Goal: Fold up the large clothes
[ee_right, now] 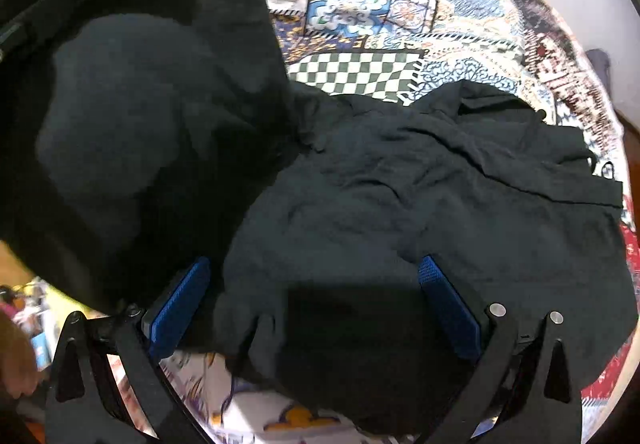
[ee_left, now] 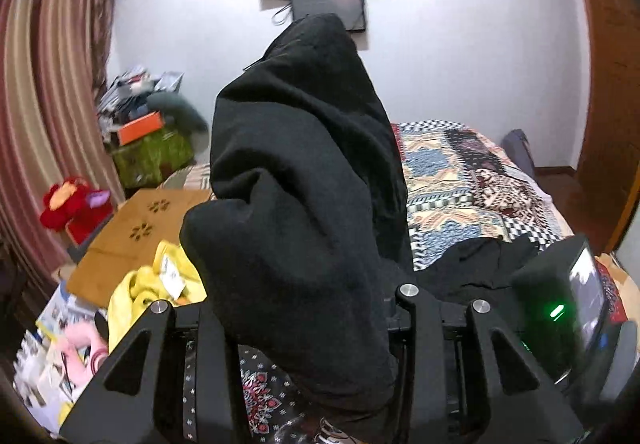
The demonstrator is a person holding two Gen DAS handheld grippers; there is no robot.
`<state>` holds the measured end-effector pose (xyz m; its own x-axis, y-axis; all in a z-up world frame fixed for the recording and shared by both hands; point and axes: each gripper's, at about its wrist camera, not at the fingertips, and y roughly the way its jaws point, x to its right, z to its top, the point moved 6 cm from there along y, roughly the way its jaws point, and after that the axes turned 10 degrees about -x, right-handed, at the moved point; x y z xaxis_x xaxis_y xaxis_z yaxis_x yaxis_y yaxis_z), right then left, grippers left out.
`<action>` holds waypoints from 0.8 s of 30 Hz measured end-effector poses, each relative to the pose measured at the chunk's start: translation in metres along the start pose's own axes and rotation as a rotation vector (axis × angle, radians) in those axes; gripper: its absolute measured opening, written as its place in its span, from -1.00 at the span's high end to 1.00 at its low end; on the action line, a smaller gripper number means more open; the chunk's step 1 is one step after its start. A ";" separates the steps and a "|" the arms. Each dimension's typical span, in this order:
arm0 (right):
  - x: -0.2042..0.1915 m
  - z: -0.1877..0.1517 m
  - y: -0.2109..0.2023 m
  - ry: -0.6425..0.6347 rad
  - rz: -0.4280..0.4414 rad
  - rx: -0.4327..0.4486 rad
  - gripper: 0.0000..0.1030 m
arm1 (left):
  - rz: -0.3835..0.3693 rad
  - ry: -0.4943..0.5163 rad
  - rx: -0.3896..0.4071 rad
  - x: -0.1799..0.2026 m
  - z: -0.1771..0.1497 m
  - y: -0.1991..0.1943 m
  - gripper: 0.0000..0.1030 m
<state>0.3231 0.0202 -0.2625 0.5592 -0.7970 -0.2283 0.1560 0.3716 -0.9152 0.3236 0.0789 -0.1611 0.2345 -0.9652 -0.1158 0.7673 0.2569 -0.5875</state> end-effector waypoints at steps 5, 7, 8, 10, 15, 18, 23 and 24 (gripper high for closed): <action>0.063 -0.022 -0.055 0.134 0.025 0.101 -1.00 | 0.007 0.072 -0.002 0.011 0.006 -0.005 0.27; 0.092 -0.031 -0.070 0.185 -0.016 0.124 -1.00 | 0.009 0.094 0.004 0.019 0.006 -0.010 0.27; 0.109 -0.038 -0.075 0.213 -0.052 0.128 -1.00 | 0.006 0.105 0.008 0.024 0.007 -0.012 0.27; 0.133 -0.047 -0.077 0.231 -0.066 0.127 -1.00 | -0.011 0.129 0.017 0.036 0.008 -0.017 0.27; 0.167 -0.062 -0.030 0.344 0.008 -0.002 -1.00 | -0.055 0.194 0.020 0.076 0.012 -0.027 0.27; 0.158 -0.065 -0.008 0.324 0.044 -0.017 -1.00 | -0.080 0.250 0.028 0.105 0.012 -0.034 0.27; 0.149 -0.058 -0.017 0.269 0.070 -0.009 -0.99 | -0.126 0.401 0.011 0.166 0.000 -0.035 0.27; 0.155 -0.061 -0.025 0.279 0.053 0.012 -0.99 | -0.136 0.427 0.000 0.177 -0.005 -0.034 0.27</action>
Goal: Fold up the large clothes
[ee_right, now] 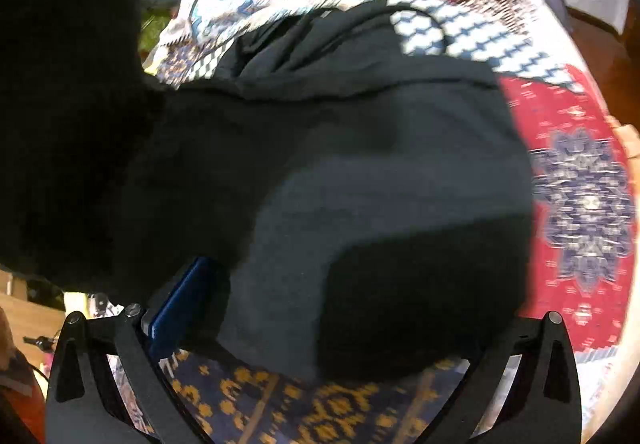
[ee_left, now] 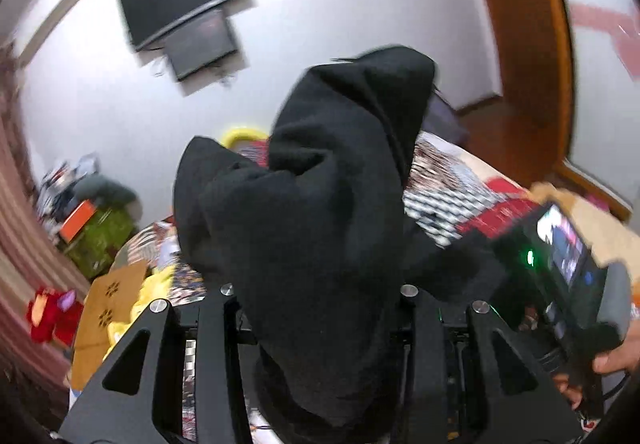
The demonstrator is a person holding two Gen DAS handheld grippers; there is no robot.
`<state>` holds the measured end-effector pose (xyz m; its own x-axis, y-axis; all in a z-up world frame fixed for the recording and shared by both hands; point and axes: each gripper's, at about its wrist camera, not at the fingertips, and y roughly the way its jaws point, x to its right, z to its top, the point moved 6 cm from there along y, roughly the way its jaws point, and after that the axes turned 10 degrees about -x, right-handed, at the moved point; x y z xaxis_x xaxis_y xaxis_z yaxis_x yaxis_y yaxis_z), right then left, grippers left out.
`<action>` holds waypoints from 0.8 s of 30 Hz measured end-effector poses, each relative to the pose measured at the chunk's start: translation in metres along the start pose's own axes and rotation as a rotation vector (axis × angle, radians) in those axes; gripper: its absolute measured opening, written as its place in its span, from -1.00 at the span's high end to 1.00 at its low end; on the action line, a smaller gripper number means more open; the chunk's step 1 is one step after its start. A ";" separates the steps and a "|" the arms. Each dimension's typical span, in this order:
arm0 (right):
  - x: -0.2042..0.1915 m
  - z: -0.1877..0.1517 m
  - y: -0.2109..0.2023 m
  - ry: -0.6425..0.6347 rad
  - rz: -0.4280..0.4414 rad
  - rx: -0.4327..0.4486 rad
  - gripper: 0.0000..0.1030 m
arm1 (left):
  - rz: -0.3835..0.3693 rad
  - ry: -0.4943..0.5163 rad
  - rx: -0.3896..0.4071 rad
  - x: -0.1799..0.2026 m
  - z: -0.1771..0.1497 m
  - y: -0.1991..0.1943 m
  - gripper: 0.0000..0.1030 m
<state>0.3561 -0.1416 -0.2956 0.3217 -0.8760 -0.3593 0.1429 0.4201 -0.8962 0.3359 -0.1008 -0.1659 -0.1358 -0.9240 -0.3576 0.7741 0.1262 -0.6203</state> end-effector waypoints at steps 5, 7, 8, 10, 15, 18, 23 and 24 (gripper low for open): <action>0.051 -0.020 -0.042 0.094 -0.060 0.074 -0.99 | -0.089 0.112 -0.103 0.058 -0.016 0.021 0.28; 0.076 -0.028 -0.058 0.140 -0.103 0.091 -1.00 | -0.115 0.161 -0.167 0.077 -0.025 0.032 0.28; 0.087 -0.033 -0.065 0.160 -0.123 0.100 -1.00 | -0.124 0.187 -0.198 0.087 -0.030 0.037 0.28; 0.105 -0.038 -0.079 0.198 -0.151 0.115 -1.00 | -0.132 0.222 -0.240 0.100 -0.040 0.045 0.22; 0.115 -0.040 -0.103 0.234 -0.153 0.156 -1.00 | -0.208 0.201 -0.274 0.109 -0.041 0.033 -0.52; 0.109 -0.039 -0.109 0.217 -0.159 0.174 -0.99 | -0.232 0.158 -0.281 0.102 -0.035 0.023 -0.54; 0.099 -0.043 -0.119 0.195 -0.132 0.200 -1.00 | -0.274 0.129 -0.277 0.091 -0.033 -0.005 -0.67; 0.096 -0.043 -0.122 0.189 -0.129 0.208 -0.99 | -0.276 0.123 -0.263 0.086 -0.033 -0.013 -0.70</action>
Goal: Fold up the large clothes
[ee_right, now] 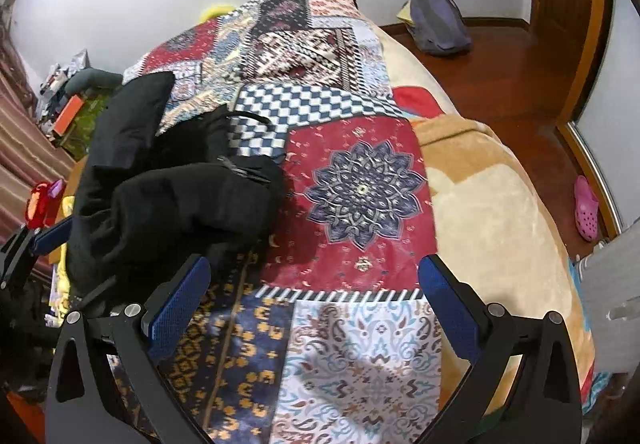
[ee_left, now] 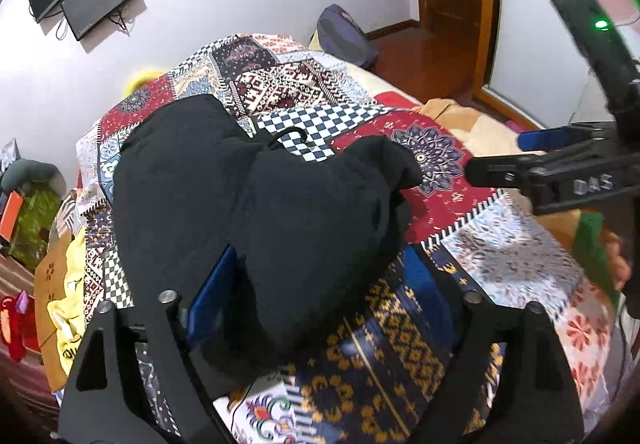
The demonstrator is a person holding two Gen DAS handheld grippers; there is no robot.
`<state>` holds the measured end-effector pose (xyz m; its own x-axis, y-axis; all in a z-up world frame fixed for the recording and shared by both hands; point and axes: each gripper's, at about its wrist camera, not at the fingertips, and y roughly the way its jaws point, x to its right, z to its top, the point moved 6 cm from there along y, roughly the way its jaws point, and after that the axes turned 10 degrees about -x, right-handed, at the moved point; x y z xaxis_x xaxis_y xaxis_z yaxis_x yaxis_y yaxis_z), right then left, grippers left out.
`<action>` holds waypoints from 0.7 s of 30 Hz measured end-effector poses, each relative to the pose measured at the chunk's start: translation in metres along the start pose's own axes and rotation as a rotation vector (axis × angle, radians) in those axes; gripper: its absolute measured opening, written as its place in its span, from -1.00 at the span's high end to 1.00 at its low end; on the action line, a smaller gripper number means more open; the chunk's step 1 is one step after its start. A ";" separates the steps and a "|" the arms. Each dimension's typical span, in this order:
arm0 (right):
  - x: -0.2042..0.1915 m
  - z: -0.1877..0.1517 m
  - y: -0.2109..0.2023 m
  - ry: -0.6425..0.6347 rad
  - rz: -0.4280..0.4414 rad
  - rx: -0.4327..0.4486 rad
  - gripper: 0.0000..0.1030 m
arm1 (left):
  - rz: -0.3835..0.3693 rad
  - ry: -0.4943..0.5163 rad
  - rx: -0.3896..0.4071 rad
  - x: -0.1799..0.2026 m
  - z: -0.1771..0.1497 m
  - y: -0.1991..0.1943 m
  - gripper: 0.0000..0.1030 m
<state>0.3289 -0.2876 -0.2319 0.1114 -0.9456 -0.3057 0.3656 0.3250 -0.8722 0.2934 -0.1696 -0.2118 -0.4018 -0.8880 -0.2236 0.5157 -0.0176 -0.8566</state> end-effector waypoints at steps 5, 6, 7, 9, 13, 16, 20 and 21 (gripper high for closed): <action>-0.018 -0.004 -0.018 -0.033 0.026 0.030 -1.00 | 0.033 -0.042 0.052 -0.023 -0.009 -0.027 -0.71; -0.024 -0.002 -0.021 -0.045 0.032 0.038 -1.00 | 0.039 -0.058 0.059 -0.029 -0.011 -0.032 -0.71; -0.029 -0.001 -0.022 -0.052 0.038 0.044 -1.00 | 0.045 -0.077 0.066 -0.038 -0.012 -0.037 -0.71; -0.041 0.002 -0.026 -0.075 0.060 0.058 -1.00 | 0.047 -0.131 0.080 -0.058 -0.016 -0.045 -0.72; -0.065 0.009 -0.030 -0.111 0.088 0.079 -1.00 | 0.065 -0.227 0.092 -0.097 -0.023 -0.048 -0.74; -0.087 0.016 -0.027 -0.151 0.111 0.086 -1.00 | 0.079 -0.292 0.078 -0.126 -0.031 -0.042 -0.74; -0.114 0.020 -0.013 -0.201 0.133 0.073 -1.00 | 0.065 -0.384 0.029 -0.155 -0.045 -0.018 -0.75; -0.119 0.021 -0.006 -0.213 0.135 0.066 -1.00 | 0.054 -0.404 0.012 -0.160 -0.048 -0.010 -0.75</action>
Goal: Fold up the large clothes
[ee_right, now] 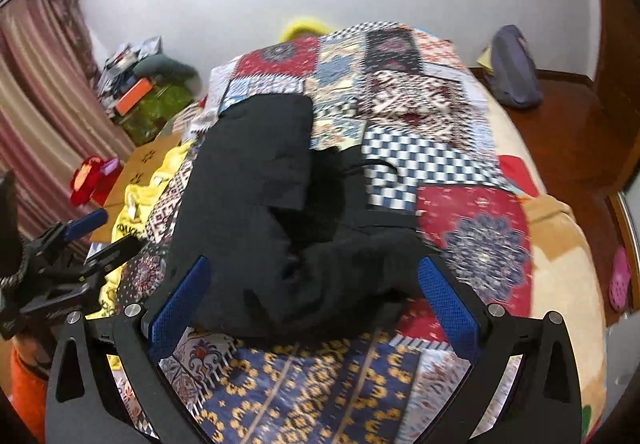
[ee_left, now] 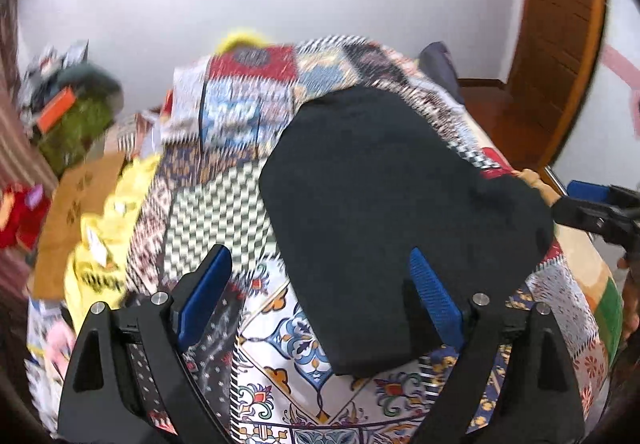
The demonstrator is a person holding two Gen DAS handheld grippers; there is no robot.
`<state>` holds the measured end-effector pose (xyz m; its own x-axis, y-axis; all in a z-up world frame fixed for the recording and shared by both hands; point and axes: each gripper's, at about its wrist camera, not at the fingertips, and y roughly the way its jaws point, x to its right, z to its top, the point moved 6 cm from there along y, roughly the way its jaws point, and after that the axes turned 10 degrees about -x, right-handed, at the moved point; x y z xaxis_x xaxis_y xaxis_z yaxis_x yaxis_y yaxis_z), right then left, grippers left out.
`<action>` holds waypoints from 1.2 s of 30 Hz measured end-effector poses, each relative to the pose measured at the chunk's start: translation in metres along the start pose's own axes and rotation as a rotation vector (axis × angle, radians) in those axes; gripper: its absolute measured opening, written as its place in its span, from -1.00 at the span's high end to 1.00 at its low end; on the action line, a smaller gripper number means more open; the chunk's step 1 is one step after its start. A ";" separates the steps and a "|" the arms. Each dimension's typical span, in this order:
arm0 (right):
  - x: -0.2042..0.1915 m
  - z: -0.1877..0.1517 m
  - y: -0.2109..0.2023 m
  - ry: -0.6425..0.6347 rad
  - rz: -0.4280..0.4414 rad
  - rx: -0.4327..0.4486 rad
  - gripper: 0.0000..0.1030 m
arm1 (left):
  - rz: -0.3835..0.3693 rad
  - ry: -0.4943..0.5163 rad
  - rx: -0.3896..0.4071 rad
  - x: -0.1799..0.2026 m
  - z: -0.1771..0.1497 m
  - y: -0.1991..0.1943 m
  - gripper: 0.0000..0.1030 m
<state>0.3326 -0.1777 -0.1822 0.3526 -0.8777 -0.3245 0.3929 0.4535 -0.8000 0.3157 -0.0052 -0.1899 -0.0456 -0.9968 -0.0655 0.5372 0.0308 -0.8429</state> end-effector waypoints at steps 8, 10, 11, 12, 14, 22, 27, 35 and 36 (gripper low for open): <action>0.023 -0.008 0.059 0.060 0.023 -0.104 -1.00 | -0.107 -0.096 -0.091 -0.008 -0.010 0.051 -0.84; 0.032 -0.012 0.065 0.065 0.041 -0.116 -1.00 | -0.097 -0.078 -0.086 -0.004 -0.009 0.054 -0.87; 0.034 -0.014 0.067 0.059 0.035 -0.119 -1.00 | -0.093 -0.066 -0.085 -0.001 -0.008 0.056 -0.88; 0.035 -0.016 0.068 0.047 0.024 -0.123 -1.00 | -0.092 -0.058 -0.085 0.001 -0.007 0.058 -0.88; 0.037 -0.021 0.073 0.027 0.004 -0.129 -1.00 | -0.097 -0.054 -0.087 0.004 -0.007 0.061 -0.88; 0.050 -0.032 0.087 0.051 0.030 -0.145 -1.00 | -0.129 -0.098 -0.097 0.004 -0.008 0.073 -1.00; 0.049 -0.029 0.072 0.070 0.018 -0.169 -1.00 | -0.144 -0.108 -0.113 -0.003 -0.007 0.065 -1.00; 0.068 -0.027 0.028 0.096 -0.008 -0.100 -1.00 | -0.265 -0.233 -0.130 -0.038 -0.019 0.059 -1.00; 0.072 -0.028 0.028 0.107 0.002 -0.104 -1.00 | -0.307 -0.266 -0.157 -0.042 -0.023 0.066 -1.00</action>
<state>0.3449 -0.2327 -0.2424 0.2580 -0.8911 -0.3734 0.3006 0.4413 -0.8455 0.3341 0.0405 -0.2549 0.0464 -0.9453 0.3230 0.3969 -0.2792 -0.8744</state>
